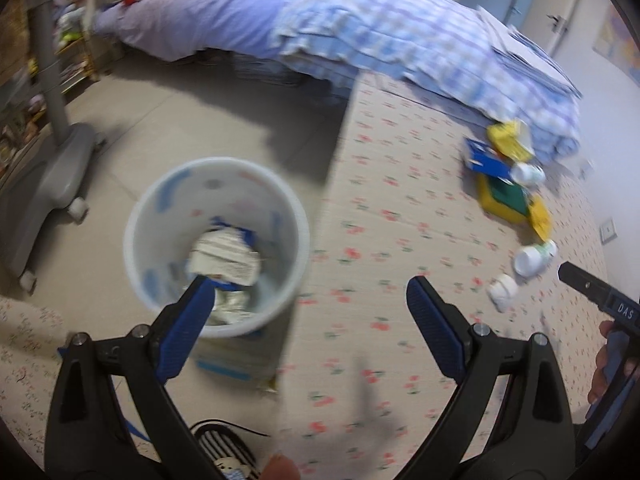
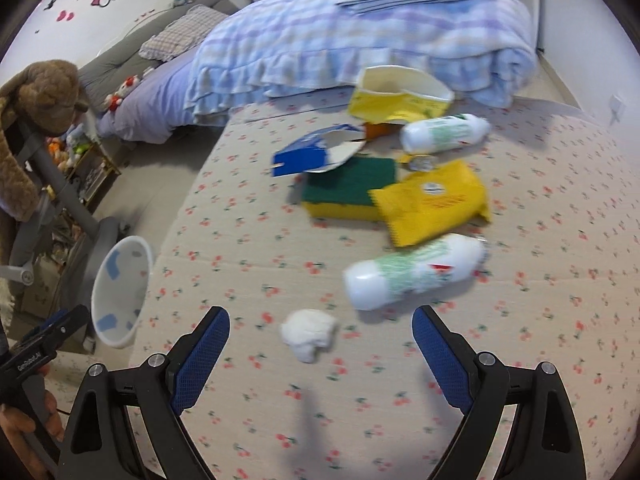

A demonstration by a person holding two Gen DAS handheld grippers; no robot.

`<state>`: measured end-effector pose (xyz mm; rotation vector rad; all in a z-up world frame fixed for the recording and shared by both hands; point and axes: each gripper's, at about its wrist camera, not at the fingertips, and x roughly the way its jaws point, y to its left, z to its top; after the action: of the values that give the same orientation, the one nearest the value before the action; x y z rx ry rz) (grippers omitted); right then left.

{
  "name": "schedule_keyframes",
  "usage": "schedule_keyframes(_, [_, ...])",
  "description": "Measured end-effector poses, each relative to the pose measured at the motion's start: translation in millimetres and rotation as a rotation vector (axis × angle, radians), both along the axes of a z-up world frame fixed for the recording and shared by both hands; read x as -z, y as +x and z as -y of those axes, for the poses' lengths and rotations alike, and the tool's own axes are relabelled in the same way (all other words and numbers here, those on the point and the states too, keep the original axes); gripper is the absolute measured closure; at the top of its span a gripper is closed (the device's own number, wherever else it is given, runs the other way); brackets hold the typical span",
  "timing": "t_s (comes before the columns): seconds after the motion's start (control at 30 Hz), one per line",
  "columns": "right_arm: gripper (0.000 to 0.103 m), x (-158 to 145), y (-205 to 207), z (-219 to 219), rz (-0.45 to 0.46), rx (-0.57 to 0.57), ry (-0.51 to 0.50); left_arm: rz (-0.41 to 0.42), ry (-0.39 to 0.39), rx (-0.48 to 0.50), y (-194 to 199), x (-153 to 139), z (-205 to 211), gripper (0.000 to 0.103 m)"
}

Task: Collect trash
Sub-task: 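Grasp the small white tissue with the left tool, then grasp the white AD bottle with the right tool while the left tool holds the tissue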

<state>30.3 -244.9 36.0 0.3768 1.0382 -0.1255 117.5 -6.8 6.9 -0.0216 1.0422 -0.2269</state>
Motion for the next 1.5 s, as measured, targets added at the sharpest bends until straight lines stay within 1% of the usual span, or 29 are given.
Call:
schedule_keyframes(0.13, [0.009,-2,-21,36,0.004,0.051,0.006,-0.004,0.0,0.056,-2,4,33,0.007])
schedule_keyframes(0.33, [0.009,3,-44,74,-0.005,0.109,0.011,-0.01,-0.017,0.126,-6,12,77,0.007])
schedule_keyframes(0.5, [0.009,12,-58,106,-0.034,0.158,0.021,-0.039,-0.066,0.205,-10,23,112,0.007])
schedule_keyframes(0.67, [0.009,17,-67,127,-0.048,0.188,0.03,-0.068,-0.121,0.272,-14,37,142,0.007])
schedule_keyframes(0.73, [0.009,18,-69,132,-0.051,0.194,0.031,-0.068,-0.136,0.29,-15,39,150,0.014])
schedule_keyframes(0.8, [0.009,19,-71,137,-0.056,0.2,0.033,-0.071,-0.145,0.316,-15,44,160,0.018])
schedule_keyframes(0.83, [0.009,20,-72,139,-0.058,0.201,0.035,-0.072,-0.146,0.326,-15,46,164,0.022])
schedule_keyframes(0.87, [0.009,21,-72,141,-0.061,0.205,0.035,-0.077,-0.141,0.343,-15,50,170,0.025])
schedule_keyframes(0.93, [0.009,23,-73,144,-0.066,0.209,0.036,-0.085,-0.13,0.363,-15,55,177,0.035])
schedule_keyframes(0.97, [0.009,23,-72,145,-0.069,0.21,0.038,-0.086,-0.118,0.374,-15,58,181,0.038])
schedule_keyframes(1.0, [0.009,24,-72,146,-0.071,0.211,0.039,-0.086,-0.112,0.38,-14,60,184,0.047])
schedule_keyframes(1.03, [0.009,25,-71,146,-0.073,0.212,0.04,-0.085,-0.106,0.385,-14,63,187,0.058])
schedule_keyframes(1.07, [0.009,25,-70,146,-0.075,0.212,0.042,-0.087,-0.105,0.389,-14,65,187,0.065])
schedule_keyframes(1.1, [0.009,26,-70,146,-0.078,0.213,0.045,-0.085,-0.103,0.397,-14,65,188,0.078])
schedule_keyframes(1.13, [0.009,27,-68,146,-0.081,0.214,0.049,-0.09,-0.106,0.407,-13,65,189,0.082])
schedule_keyframes(1.17, [0.009,28,-66,145,-0.086,0.214,0.056,-0.098,-0.112,0.407,-13,64,189,0.082])
schedule_keyframes(1.3, [0.009,28,-52,139,-0.092,0.194,0.072,-0.081,-0.126,0.375,-8,55,181,0.083])
schedule_keyframes(1.5, [0.009,29,-21,117,-0.103,0.135,0.075,-0.064,-0.158,0.304,6,42,158,0.083])
